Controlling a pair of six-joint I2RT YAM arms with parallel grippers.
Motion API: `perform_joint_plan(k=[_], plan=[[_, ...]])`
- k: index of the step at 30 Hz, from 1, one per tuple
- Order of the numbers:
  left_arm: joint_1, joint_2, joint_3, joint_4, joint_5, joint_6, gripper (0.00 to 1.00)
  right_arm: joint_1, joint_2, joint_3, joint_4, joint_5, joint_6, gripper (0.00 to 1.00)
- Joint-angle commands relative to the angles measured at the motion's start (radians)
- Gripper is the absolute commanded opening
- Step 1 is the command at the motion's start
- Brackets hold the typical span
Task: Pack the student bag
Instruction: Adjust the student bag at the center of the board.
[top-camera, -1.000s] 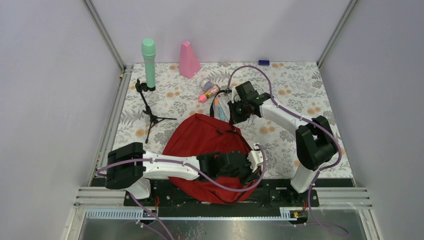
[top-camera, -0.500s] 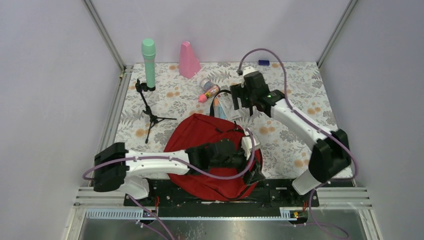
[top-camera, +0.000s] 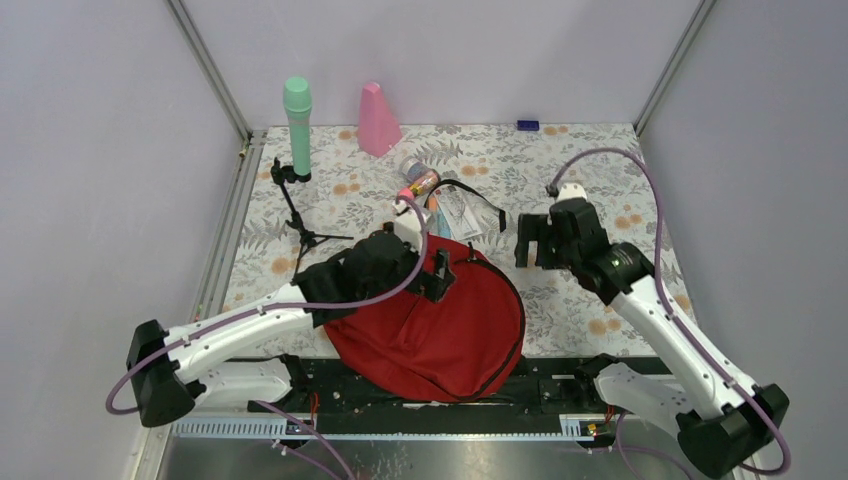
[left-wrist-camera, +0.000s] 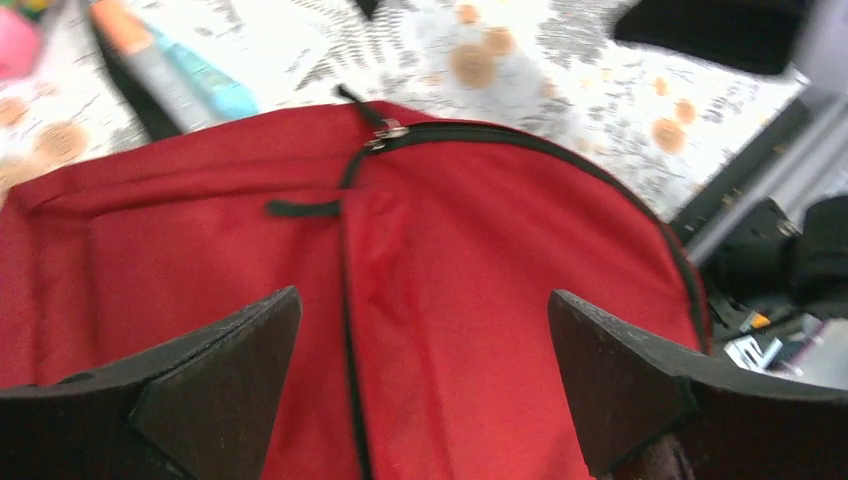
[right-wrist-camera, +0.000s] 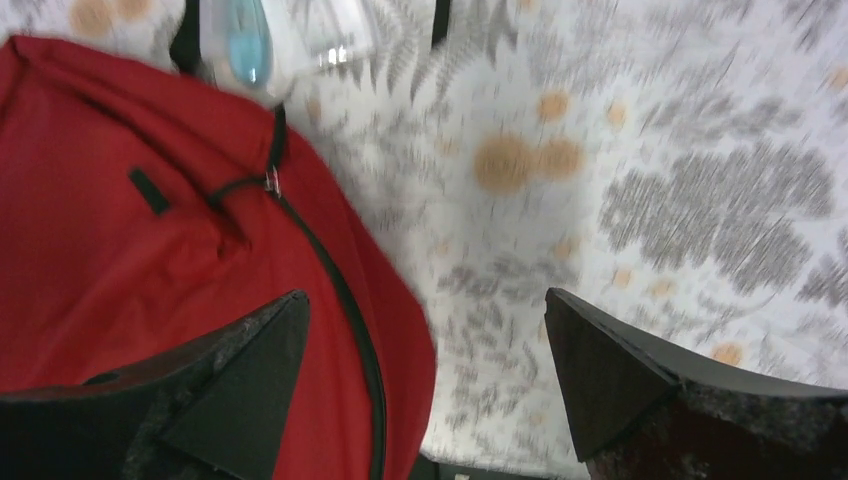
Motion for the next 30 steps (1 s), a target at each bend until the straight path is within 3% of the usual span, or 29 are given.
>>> perform_joint_plan(k=[1, 8, 15, 18, 20, 23, 26, 30], plan=[[0.090, -0.022, 0.006, -0.158, -0.022, -0.062, 0.99, -0.001, -0.077, -0.071, -0.146, -0.128, 0.131, 0.93], [0.133, 0.119, 0.106, -0.315, -0.014, -0.048, 0.99, 0.001, -0.200, -0.302, -0.036, -0.448, 0.314, 0.89], [0.134, 0.168, 0.071, -0.322, -0.009, -0.054, 0.97, 0.020, -0.206, -0.355, -0.046, -0.461, 0.330, 0.68], [0.135, 0.170, 0.040, -0.270, 0.067, -0.062, 0.69, 0.022, -0.175, -0.336, -0.061, -0.464, 0.307, 0.41], [0.134, 0.178, 0.027, -0.242, 0.103, -0.071, 0.51, 0.022, -0.165, -0.305, -0.083, -0.421, 0.285, 0.29], [0.133, 0.207, 0.021, -0.237, 0.104, -0.091, 0.30, 0.022, -0.166, -0.243, -0.113, -0.286, 0.247, 0.07], [0.130, 0.205, -0.002, -0.208, 0.138, -0.116, 0.17, 0.022, -0.156, -0.171, -0.112, -0.199, 0.195, 0.00], [0.104, 0.167, -0.065, -0.094, 0.215, -0.197, 0.02, 0.022, -0.091, -0.060, -0.109, -0.124, 0.115, 0.00]])
